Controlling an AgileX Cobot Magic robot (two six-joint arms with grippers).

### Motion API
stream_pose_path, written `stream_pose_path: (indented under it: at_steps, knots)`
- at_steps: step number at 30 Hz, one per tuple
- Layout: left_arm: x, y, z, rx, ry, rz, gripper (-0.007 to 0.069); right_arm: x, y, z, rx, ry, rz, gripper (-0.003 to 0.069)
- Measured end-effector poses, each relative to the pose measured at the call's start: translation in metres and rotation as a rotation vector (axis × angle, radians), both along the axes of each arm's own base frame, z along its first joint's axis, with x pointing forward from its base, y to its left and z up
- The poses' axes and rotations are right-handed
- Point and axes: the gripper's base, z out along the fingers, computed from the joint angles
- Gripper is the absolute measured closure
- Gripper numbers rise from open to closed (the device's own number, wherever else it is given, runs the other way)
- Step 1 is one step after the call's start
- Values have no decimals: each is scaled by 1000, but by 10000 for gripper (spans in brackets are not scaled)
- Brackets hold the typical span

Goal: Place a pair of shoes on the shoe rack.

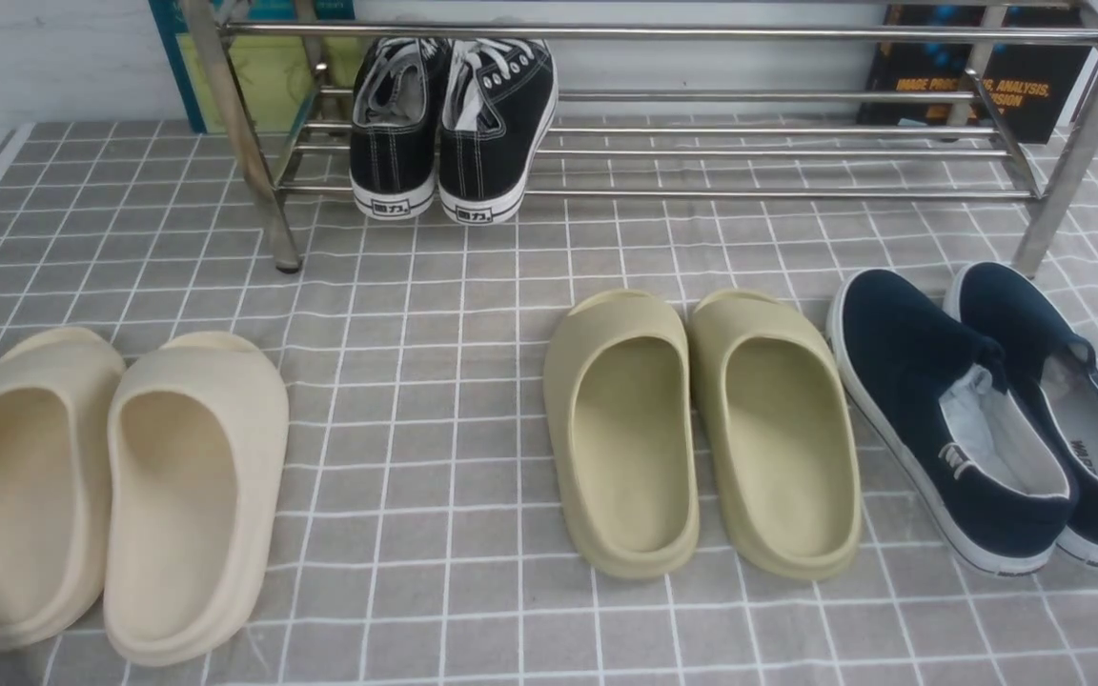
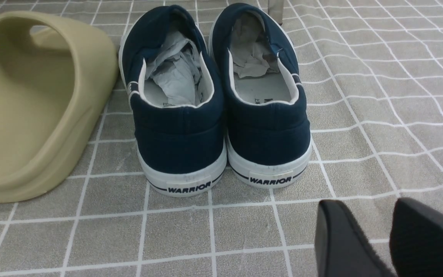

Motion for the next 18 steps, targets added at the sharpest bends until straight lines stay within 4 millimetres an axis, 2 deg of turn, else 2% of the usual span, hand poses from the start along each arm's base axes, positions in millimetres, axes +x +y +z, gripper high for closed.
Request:
stream_pose_path:
  at_steps: [1, 2, 4, 5, 7, 8, 9, 11, 12, 13, 15, 16, 17, 18]
  knots:
    - [-8, 2, 6, -1, -18, 4, 638, 0, 0, 0, 0, 0, 0, 419]
    - [-37, 13, 22, 13, -70, 37, 638, 0, 0, 0, 0, 0, 0, 419]
    - [-79, 26, 36, 19, -125, 76, 638, 0, 0, 0, 0, 0, 0, 419]
    - [-105, 34, 42, 16, -152, 95, 638, 0, 0, 0, 0, 0, 0, 419]
    - [-136, 43, 38, 15, -158, 124, 638, 0, 0, 0, 0, 0, 0, 419]
    - [-157, 49, 30, 12, -149, 141, 638, 0, 0, 0, 0, 0, 0, 419]
    - [-160, 50, 28, 10, -147, 143, 638, 0, 0, 0, 0, 0, 0, 419]
    - [-196, 60, 0, -10, -161, 171, 638, 0, 0, 0, 0, 0, 0, 419]
    - [-199, 60, -3, -12, -156, 173, 638, 0, 0, 0, 0, 0, 0, 419]
    - [-217, 65, -23, -36, -181, 188, 638, 0, 0, 0, 0, 0, 0, 419]
    - [-235, 69, -53, -77, -211, 208, 638, 0, 0, 0, 0, 0, 0, 419]
    - [-241, 71, -54, -84, -227, 210, 638, 0, 0, 0, 0, 0, 0, 419]
    - [-254, 74, -74, -113, -256, 225, 638, 0, 0, 0, 0, 0, 0, 419]
    - [-261, 76, -84, -127, -271, 233, 638, 0, 0, 0, 0, 0, 0, 419]
